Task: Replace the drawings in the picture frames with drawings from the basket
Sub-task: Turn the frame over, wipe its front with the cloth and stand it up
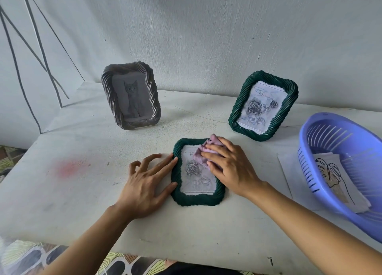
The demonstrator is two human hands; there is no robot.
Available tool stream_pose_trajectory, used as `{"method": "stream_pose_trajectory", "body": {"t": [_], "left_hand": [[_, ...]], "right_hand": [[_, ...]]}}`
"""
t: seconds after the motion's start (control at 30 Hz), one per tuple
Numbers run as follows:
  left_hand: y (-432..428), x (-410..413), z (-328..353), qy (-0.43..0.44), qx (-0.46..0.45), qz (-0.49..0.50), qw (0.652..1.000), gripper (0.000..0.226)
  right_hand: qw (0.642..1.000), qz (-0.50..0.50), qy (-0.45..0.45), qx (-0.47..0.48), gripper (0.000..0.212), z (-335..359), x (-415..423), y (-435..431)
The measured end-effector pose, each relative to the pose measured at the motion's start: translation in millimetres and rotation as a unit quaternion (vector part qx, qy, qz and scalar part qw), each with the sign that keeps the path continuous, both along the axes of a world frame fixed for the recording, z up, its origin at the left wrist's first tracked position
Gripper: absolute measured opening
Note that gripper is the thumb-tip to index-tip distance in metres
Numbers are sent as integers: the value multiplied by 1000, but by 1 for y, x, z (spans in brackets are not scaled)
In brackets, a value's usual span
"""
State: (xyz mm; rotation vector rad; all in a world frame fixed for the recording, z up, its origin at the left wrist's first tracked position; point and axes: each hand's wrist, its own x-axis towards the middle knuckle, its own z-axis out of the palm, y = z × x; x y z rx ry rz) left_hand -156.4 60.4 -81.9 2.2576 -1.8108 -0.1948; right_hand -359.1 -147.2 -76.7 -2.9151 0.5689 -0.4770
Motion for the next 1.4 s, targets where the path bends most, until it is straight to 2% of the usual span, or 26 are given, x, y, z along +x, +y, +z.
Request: {"method": "stream_pose_trajectory", "body": {"t": [0.13, 0.43, 0.57, 0.67, 0.77, 0.87, 1.1, 1.27, 1.4], "left_hand": [[-1, 0, 0, -1, -3, 11, 1000, 64], [-2, 0, 0, -1, -11, 14, 1000, 64], [-2, 0, 1, -1, -10, 13, 1000, 64], [-1, 0, 1, -3, -8, 12, 1000, 64], [-1, 0, 1, -8, -6, 9, 1000, 64], [-2, -1, 1, -12, -3, 10, 1000, 64], [-2, -1, 0, -10, -10, 14, 1000, 64], [-2, -2, 0, -8, -9, 10, 1000, 64], [-2, -3, 1, -12, -9, 8, 1000, 63]], "right_hand": [[1000, 0, -7, -12, 36, -5, 11, 0], [996, 72, -43, -29, 31, -3, 7, -11], [993, 96, -15, -62, 30, 5, 12, -14], [996, 64, 13, -63, 34, 7, 12, -17], [999, 28, 26, -33, 41, -2, 4, -13], [1000, 24, -10, 14, 40, -9, 1, -2], [991, 107, -48, 64, 31, -11, -15, 24], [989, 141, -9, 45, 31, -5, -37, 24], [991, 120, 51, 18, 38, 3, -45, 17]]}}
